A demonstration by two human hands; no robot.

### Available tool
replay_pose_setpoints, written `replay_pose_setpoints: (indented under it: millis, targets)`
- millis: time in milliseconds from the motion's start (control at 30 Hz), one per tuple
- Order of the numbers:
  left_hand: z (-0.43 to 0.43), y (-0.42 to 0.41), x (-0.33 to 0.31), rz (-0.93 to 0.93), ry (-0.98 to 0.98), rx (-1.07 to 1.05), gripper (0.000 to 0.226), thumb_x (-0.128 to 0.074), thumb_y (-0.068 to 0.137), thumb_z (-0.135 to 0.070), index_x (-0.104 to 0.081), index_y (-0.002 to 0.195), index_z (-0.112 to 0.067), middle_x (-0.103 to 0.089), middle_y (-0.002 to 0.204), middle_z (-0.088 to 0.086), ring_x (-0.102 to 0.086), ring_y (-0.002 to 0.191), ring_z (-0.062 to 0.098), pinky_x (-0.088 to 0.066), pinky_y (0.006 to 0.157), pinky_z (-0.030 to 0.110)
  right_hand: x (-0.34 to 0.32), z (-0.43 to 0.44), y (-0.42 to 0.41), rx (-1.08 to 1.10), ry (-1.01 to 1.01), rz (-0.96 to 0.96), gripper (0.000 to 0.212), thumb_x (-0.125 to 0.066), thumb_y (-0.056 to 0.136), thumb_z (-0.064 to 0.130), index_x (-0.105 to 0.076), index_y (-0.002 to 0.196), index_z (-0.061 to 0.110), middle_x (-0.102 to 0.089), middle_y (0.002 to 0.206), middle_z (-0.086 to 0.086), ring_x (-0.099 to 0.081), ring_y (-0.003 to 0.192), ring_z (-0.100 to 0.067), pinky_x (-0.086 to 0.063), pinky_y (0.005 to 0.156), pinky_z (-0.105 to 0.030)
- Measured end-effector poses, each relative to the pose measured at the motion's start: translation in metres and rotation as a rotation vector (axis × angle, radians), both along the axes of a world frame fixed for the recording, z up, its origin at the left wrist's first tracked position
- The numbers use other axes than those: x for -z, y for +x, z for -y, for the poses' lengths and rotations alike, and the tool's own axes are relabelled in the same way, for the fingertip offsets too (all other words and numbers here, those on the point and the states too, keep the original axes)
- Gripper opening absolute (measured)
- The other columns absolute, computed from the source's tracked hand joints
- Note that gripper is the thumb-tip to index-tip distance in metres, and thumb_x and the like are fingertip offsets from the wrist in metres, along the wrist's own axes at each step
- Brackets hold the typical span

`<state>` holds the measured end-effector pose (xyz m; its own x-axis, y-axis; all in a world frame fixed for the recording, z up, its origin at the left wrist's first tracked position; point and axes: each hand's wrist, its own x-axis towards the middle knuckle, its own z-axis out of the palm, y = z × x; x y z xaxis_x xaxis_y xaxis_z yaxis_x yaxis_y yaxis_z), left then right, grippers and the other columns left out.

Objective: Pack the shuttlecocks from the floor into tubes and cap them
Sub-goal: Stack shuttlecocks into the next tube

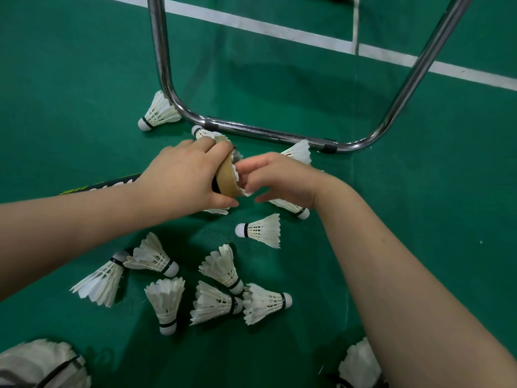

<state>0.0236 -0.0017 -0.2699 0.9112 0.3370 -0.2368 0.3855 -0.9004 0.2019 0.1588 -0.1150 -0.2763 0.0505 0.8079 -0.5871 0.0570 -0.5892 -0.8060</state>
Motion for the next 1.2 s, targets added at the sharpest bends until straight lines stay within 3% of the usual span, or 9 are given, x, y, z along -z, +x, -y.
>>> replay_pose_setpoints:
  millis: [100,200,300,433,533,667,767,1000,1200]
  targets:
    - [0.001,-0.001,-0.001,0.007,-0.012,0.006,0.079,-0.068,0.061,-0.065,-0.042,0.124,-0.023,-0.053,0.106,0.002,-0.053,0.098,0.028,-0.046,0.08,0.041,-0.001,-0.004,-0.007,-0.087,-0.019,-0.044,0.04,-0.048,0.056,0.011,-0.065,0.093,0.013,-0.061,0.086,0.002,-0.051,0.08,-0.012,-0.041,0.076,-0.034]
    - [0.005,-0.001,-0.001,0.031,-0.026,0.024,0.076,-0.071,0.059,-0.057,-0.045,0.121,-0.02,-0.053,0.104,0.003,-0.053,0.093,0.029,-0.047,0.076,0.041,0.0,-0.012,-0.022,-0.177,-0.018,-0.004,0.012,-0.05,0.053,0.009,-0.049,0.065,0.009,-0.045,0.066,-0.004,-0.039,0.06,-0.013,-0.034,0.056,-0.025]
    - [0.007,-0.003,0.003,0.015,-0.016,0.038,0.078,-0.073,0.057,-0.055,-0.045,0.121,-0.02,-0.052,0.101,0.002,-0.052,0.089,0.028,-0.046,0.072,0.04,0.007,-0.016,-0.031,-0.244,0.009,0.004,0.014,-0.05,0.051,0.01,-0.039,0.06,0.009,-0.036,0.063,-0.006,-0.03,0.056,-0.015,-0.025,0.052,-0.027]
    - [0.003,-0.003,0.007,0.006,-0.014,0.013,0.082,-0.067,0.059,-0.064,-0.043,0.124,-0.021,-0.052,0.105,0.001,-0.052,0.094,0.027,-0.046,0.078,0.041,0.009,-0.017,-0.029,-0.028,0.036,-0.088,0.013,-0.05,0.051,0.006,-0.04,0.059,0.009,-0.035,0.058,-0.002,-0.031,0.056,-0.013,-0.025,0.051,-0.026]
    - [0.0,0.0,0.006,0.006,-0.005,-0.006,0.083,-0.065,0.06,-0.067,-0.041,0.125,-0.021,-0.053,0.108,0.003,-0.052,0.098,0.028,-0.046,0.082,0.043,0.009,-0.014,-0.009,0.256,0.098,-0.139,0.012,-0.063,0.066,0.012,-0.056,0.073,0.005,-0.051,0.065,-0.004,-0.046,0.062,-0.014,-0.04,0.061,-0.027]
    - [-0.003,0.0,0.004,0.017,0.0,-0.02,0.087,-0.066,0.061,-0.067,-0.039,0.13,-0.02,-0.053,0.113,0.005,-0.051,0.101,0.029,-0.046,0.082,0.041,0.024,0.002,0.036,0.69,0.029,0.414,0.016,-0.05,0.089,0.021,-0.056,0.074,0.02,-0.057,0.073,0.007,-0.048,0.064,-0.006,-0.038,0.065,-0.024]
    - [-0.002,0.0,0.004,0.014,0.006,-0.019,0.089,-0.066,0.061,-0.067,-0.038,0.13,-0.019,-0.053,0.113,0.005,-0.051,0.101,0.029,-0.046,0.082,0.041,0.05,0.021,0.064,0.726,-0.099,0.706,0.016,-0.048,0.092,0.024,-0.056,0.103,0.017,-0.056,0.089,0.008,-0.051,0.076,-0.008,-0.038,0.07,-0.024]
    - [0.0,-0.001,0.005,0.011,0.006,-0.014,0.089,-0.066,0.062,-0.067,-0.036,0.131,-0.02,-0.052,0.113,0.005,-0.051,0.101,0.028,-0.046,0.083,0.042,0.09,0.034,0.076,0.53,-0.253,0.713,0.036,-0.047,0.093,0.037,-0.058,0.121,0.017,-0.058,0.097,0.005,-0.055,0.094,-0.019,-0.044,0.082,-0.031]
    - [-0.001,-0.001,0.006,0.017,0.007,-0.018,0.089,-0.066,0.062,-0.067,-0.037,0.131,-0.019,-0.052,0.113,0.005,-0.051,0.101,0.029,-0.045,0.082,0.042,0.088,0.035,0.07,0.756,-0.093,0.618,0.019,-0.049,0.091,0.02,-0.06,0.076,0.015,-0.053,0.069,0.003,-0.043,0.062,-0.012,-0.038,0.061,-0.025]
